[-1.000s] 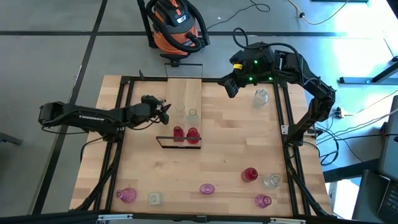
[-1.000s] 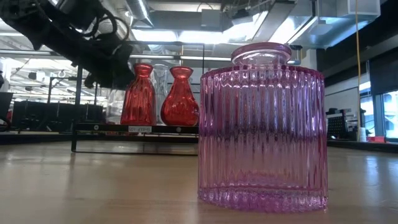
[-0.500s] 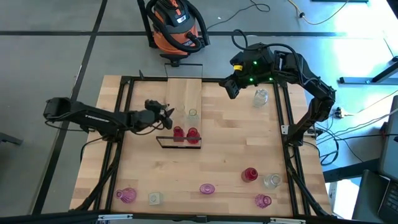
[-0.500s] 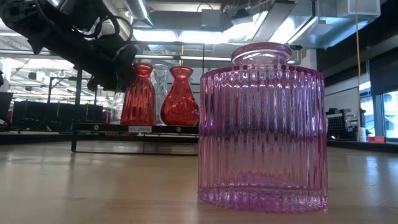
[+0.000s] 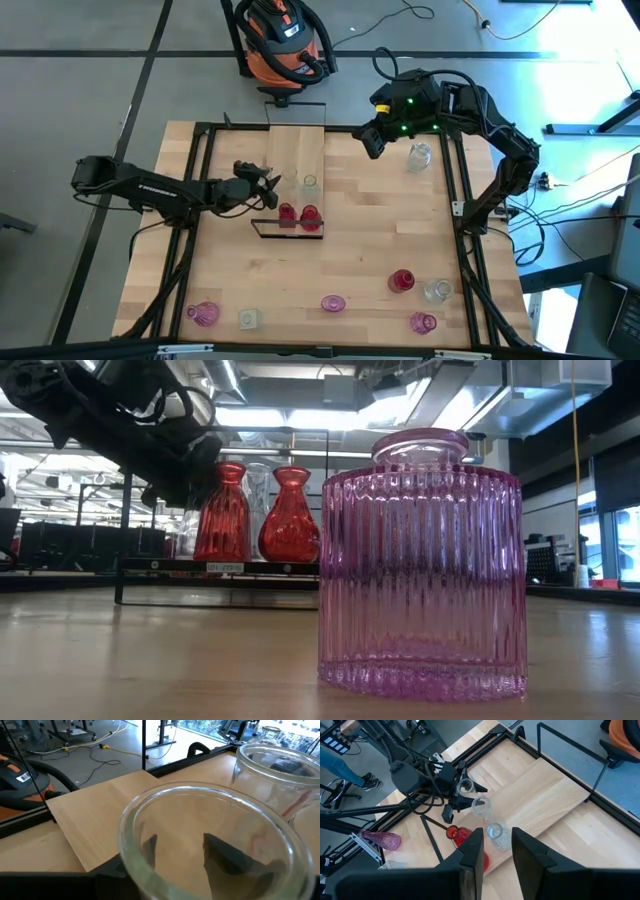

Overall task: Sort vases onto shelf
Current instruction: Put the transparent vase on the shelf

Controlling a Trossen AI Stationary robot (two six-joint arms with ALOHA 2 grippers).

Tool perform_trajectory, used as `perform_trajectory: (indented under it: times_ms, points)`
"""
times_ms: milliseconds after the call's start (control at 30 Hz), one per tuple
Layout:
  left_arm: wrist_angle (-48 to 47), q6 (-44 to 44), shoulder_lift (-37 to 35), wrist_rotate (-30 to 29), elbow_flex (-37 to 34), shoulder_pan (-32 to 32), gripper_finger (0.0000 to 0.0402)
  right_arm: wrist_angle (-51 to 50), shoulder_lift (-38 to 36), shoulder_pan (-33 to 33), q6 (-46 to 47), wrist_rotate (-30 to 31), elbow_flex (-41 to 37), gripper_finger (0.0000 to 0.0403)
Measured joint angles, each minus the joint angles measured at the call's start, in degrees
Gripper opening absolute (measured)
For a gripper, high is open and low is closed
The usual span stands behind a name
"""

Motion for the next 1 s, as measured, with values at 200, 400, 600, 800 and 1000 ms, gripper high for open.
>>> perform_trajectory:
  times_ms: [200,400,600,800,1000]
  points:
    - [1.5,0.2,0.1,0.3,-0.1,0.0,0.017,0.0,0.0,0.0,0.0,-0.1,0.0,0.0083]
    - [2.2,0.2,0.1,0.3,-0.2,0.0,0.0172,0.0,0.0,0.0,-0.3,-0.1,0.0,0.0083]
    - [3.0,0.1,0.1,-0.2,-0.2,0.0,0.0172,0.0,0.0,0.0,-0.5,-0.1,0.0,0.0083]
    - [3.8,0.2,0.0,-0.4,-0.2,0.0,0.0173,0.0,0.0,0.0,-1.1,-0.1,0.0,0.0083]
    - [3.9,0.2,0.0,0.3,-0.2,0.0,0.0173,0.0,0.0,0.0,-1.3,-0.1,0.0,0.0083]
